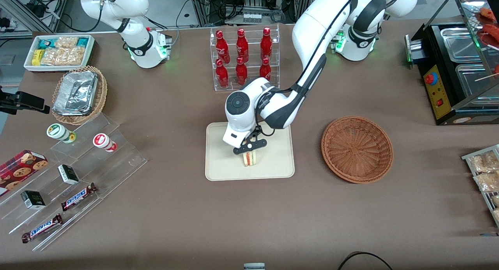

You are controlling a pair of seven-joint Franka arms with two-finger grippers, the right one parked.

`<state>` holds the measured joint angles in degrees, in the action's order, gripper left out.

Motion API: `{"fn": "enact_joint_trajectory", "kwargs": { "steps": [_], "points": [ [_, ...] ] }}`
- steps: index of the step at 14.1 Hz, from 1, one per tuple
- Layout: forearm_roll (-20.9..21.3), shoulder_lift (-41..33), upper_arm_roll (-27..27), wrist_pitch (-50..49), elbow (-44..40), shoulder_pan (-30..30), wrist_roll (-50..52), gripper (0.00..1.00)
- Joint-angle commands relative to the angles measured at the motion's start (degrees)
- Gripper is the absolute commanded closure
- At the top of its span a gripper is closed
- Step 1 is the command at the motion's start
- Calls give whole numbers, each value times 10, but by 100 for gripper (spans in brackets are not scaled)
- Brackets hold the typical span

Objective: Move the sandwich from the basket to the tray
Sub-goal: 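Lower the sandwich onto the tray and open the left gripper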

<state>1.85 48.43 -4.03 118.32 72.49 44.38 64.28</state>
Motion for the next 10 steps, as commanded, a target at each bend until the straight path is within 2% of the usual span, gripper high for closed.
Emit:
{"fn": "enact_joint_trajectory", "kwargs": {
  "steps": [1, 3, 5, 10],
  "points": [
    [8, 13, 7, -14, -24, 8, 15, 100],
    [7, 18, 7, -11, -24, 7, 24, 96],
    [5, 18, 7, -7, -24, 7, 27, 0],
    [6, 3, 8, -16, -24, 5, 27, 0]
  ]
}}
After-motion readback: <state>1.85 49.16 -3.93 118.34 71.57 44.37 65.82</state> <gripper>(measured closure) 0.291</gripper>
